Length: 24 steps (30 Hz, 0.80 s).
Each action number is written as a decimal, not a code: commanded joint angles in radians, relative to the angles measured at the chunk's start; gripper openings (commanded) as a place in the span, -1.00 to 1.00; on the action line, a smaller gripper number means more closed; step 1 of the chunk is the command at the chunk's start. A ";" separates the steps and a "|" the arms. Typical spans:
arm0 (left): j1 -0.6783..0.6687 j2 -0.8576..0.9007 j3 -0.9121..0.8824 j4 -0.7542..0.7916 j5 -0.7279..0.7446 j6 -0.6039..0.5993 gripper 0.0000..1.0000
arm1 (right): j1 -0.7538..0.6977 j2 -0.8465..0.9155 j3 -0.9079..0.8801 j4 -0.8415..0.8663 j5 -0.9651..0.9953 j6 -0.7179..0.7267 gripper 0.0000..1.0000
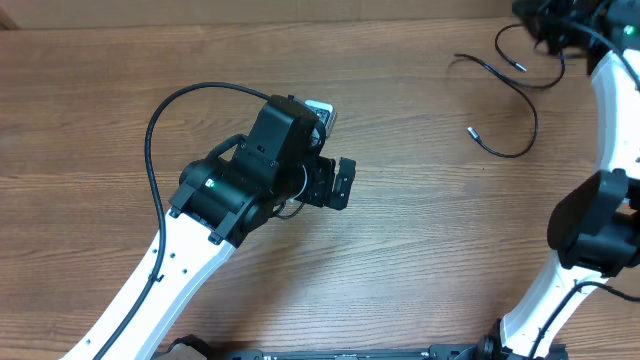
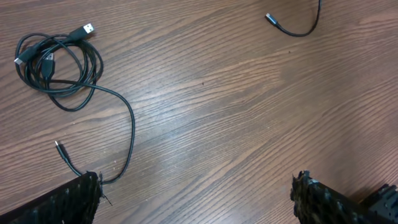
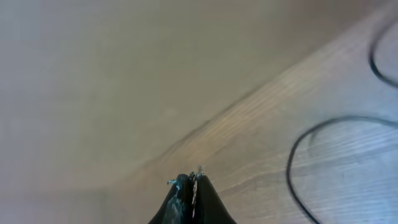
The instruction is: Untangle cables
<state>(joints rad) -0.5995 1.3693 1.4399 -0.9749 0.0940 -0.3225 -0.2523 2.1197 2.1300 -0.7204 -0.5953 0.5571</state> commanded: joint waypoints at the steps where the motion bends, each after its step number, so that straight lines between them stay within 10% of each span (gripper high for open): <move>1: 0.003 0.003 0.013 -0.001 0.008 0.001 1.00 | 0.049 -0.010 0.076 -0.107 0.113 -0.198 -0.74; 3: 0.003 0.003 0.013 -0.001 0.008 0.000 1.00 | 0.056 -0.010 0.074 -0.181 0.285 -0.116 -0.69; 6: 0.003 0.003 0.013 -0.001 0.008 0.000 1.00 | 0.057 -0.008 0.042 -0.254 0.448 0.015 0.18; 9: 0.003 0.003 0.013 -0.001 0.008 0.000 1.00 | 0.050 -0.003 0.004 -0.276 0.462 0.048 0.51; 24: 0.003 0.003 0.006 -0.010 0.008 0.001 1.00 | 0.001 0.007 -0.296 -0.195 0.441 0.435 0.64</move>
<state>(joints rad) -0.5995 1.3693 1.4399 -0.9813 0.0940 -0.3225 -0.2359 2.1155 1.8599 -0.9520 -0.1535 0.9092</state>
